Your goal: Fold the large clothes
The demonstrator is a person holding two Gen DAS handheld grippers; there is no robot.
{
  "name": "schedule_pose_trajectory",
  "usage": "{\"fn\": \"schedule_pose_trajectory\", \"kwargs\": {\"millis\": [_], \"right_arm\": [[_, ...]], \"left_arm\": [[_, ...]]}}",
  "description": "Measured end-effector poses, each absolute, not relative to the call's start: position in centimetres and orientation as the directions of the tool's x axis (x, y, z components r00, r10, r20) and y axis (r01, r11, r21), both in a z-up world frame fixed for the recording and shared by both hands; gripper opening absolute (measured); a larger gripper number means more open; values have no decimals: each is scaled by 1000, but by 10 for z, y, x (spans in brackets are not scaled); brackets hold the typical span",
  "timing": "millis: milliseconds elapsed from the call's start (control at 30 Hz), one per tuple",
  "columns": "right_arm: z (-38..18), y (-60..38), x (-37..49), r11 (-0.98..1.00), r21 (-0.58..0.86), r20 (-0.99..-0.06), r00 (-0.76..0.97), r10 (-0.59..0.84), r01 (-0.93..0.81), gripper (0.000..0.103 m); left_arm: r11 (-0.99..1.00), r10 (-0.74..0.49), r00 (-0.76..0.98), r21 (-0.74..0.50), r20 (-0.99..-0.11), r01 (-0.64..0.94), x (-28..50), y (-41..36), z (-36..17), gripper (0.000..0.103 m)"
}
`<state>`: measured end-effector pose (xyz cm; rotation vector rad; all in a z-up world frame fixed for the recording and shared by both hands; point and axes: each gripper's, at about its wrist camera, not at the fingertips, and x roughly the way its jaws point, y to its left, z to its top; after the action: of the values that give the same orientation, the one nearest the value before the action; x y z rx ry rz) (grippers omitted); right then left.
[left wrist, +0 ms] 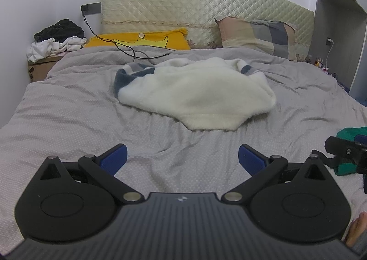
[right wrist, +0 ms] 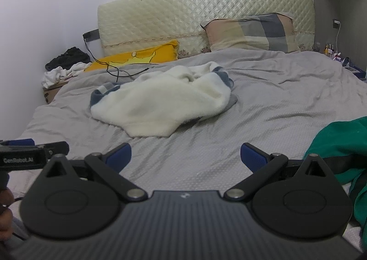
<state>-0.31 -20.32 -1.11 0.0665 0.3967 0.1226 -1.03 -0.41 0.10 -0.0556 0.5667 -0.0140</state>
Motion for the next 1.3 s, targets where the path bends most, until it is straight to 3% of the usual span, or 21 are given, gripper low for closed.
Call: {"fn": "schedule_pose_trajectory", "kwargs": {"millis": [1300], "right_arm": [[-11,-203,-6,993,69,-379,918,120,-101,103]], "left_arm": [[998,-42,857,-56,-514,15,-22,-5,7,103]]}}
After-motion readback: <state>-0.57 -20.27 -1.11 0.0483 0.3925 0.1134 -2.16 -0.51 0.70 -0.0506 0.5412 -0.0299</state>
